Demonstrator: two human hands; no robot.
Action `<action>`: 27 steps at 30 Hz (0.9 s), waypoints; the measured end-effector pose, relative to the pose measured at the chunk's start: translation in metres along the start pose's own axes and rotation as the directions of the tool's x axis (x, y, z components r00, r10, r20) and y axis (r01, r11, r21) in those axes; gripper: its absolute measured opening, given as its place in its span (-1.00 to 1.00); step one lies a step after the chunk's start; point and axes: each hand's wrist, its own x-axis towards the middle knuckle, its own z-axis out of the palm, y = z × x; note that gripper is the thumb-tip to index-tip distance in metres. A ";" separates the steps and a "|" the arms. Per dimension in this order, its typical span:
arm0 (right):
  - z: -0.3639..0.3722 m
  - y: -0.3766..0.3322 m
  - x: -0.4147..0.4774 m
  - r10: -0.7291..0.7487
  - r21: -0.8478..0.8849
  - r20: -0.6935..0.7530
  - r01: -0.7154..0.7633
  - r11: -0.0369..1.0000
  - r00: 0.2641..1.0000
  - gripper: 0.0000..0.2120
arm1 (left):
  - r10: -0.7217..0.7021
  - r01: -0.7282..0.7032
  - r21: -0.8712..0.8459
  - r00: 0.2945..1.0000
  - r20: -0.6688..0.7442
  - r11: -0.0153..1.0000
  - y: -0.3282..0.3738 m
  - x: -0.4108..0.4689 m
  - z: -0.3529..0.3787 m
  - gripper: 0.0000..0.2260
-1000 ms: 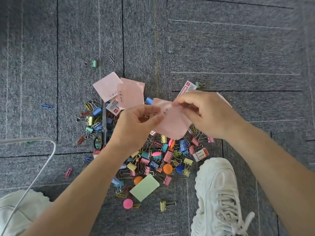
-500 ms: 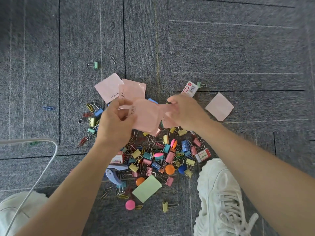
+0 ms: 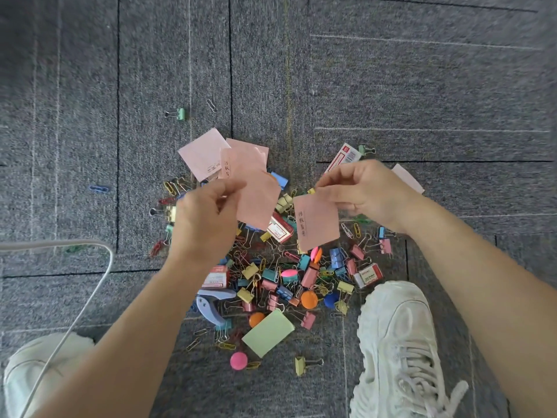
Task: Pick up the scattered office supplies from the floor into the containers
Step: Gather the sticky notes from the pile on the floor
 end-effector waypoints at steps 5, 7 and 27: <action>0.037 -0.022 0.007 -0.101 -0.046 -0.234 0.092 0.995 0.967 -0.90 | 0.017 0.012 -0.236 0.993 0.121 0.972 0.015 -0.018 0.010 -0.59; 0.055 -0.019 0.014 -0.041 0.041 -0.340 0.059 0.997 0.940 -0.87 | -0.038 0.050 -0.271 0.998 0.051 0.961 0.012 -0.018 0.013 -0.80; 0.102 -0.032 0.089 -0.316 -0.732 -0.188 0.082 0.677 0.930 -0.94 | -0.253 0.192 -0.274 0.945 -0.207 0.942 -0.048 0.004 -0.053 -0.78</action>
